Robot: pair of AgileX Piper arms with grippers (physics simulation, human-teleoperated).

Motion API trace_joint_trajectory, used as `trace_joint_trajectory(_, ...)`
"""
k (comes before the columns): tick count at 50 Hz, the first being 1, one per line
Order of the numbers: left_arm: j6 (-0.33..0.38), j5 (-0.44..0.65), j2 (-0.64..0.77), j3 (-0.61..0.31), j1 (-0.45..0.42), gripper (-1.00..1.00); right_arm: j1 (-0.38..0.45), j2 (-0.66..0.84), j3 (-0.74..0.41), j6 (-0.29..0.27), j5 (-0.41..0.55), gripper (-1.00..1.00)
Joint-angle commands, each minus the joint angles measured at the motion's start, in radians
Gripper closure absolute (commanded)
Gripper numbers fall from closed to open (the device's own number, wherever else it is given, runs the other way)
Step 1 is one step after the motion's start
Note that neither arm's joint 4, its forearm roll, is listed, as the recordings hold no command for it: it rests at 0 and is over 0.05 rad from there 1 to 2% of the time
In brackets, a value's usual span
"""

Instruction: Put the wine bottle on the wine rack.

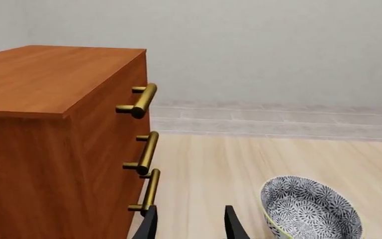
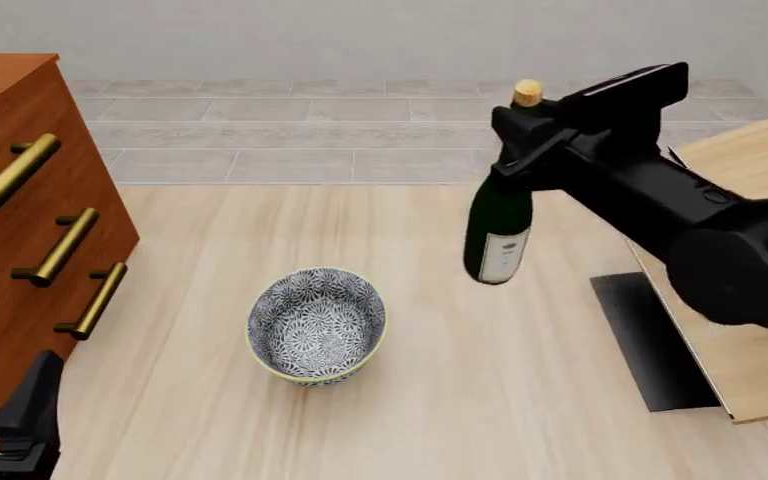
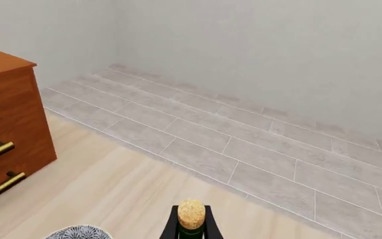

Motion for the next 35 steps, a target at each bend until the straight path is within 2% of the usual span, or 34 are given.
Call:
trace_joint_trajectory(1, -0.003, 0.000, 0.000, 0.000, -0.001, -1.00, -0.021, -0.049, -0.032, 0.006, 0.052, 1.00)
trace_joint_trajectory(21, -0.007, -0.002, 0.000, 0.000, -0.006, -1.00, -0.065, -0.134, -0.081, 0.002, 0.146, 1.00)
trace_joint_trajectory(22, -0.008, -0.004, 0.000, 0.000, -0.005, -1.00, -0.101, -0.132, -0.096, -0.002, 0.168, 1.00)
trace_joint_trajectory(27, -0.008, -0.005, 0.000, 0.000, -0.007, -1.00, -0.109, -0.163, -0.105, 0.018, 0.178, 1.00)
trace_joint_trajectory(35, -0.002, -0.009, 0.000, 0.001, -0.006, -1.00, -0.142, -0.205, -0.146, 0.007, 0.230, 1.00)
